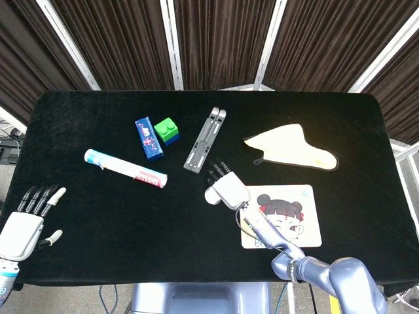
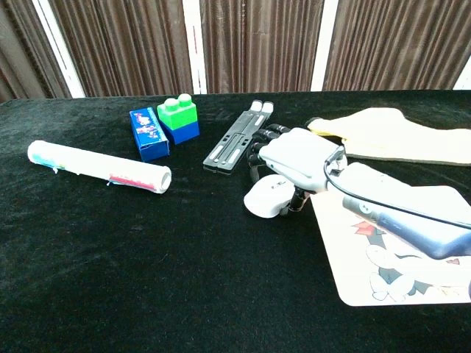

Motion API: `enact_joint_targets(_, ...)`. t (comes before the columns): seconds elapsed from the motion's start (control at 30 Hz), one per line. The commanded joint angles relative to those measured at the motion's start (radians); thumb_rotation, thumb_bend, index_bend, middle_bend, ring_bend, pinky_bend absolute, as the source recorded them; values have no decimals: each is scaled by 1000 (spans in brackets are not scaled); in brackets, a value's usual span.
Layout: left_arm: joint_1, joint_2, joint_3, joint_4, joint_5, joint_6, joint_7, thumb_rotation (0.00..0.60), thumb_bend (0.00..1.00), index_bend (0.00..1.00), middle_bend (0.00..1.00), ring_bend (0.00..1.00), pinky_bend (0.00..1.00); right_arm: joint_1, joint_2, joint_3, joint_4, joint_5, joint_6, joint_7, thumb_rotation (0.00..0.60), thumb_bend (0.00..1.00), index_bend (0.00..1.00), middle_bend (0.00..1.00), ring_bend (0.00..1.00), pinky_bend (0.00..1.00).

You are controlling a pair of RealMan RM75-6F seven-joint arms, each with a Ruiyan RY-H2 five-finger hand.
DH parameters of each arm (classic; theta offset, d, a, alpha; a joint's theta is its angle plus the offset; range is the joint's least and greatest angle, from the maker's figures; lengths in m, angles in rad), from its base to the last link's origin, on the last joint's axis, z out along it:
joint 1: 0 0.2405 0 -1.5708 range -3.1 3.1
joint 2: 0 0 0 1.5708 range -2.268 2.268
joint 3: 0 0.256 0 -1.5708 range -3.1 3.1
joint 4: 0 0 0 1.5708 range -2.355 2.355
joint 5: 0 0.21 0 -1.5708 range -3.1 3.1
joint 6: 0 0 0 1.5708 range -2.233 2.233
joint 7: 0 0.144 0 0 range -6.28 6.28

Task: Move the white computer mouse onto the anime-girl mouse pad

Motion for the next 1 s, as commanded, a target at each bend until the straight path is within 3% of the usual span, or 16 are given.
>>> enact_joint_targets(0.03, 0, 0, 0, 1, 1, 0, 0, 600, 217, 0, 0, 0, 0, -6, 28, -12, -23, -22, 28, -4, 600, 140, 491, 217, 0, 0)
enact_joint_targets(0.47, 2, -3, 1, 4, 6, 6, -1, 600, 217, 0, 0, 0, 0, -61, 178, -67, -104, -80, 112, -10, 600, 139, 518, 241, 0, 0)
enact_joint_targets(0.7, -1, -4, 1, 3, 4, -1, -6, 600, 218, 0, 0, 0, 0, -88, 267, -141, -108, -169, 181, 58, 600, 129, 518, 241, 0, 0)
enact_joint_targets(1.0, 1, -6, -4, 5, 4, 9, 0, 600, 218, 0, 0, 0, 0, -115, 305, -248, -5, -292, 261, 177, 600, 123, 536, 251, 0, 0)
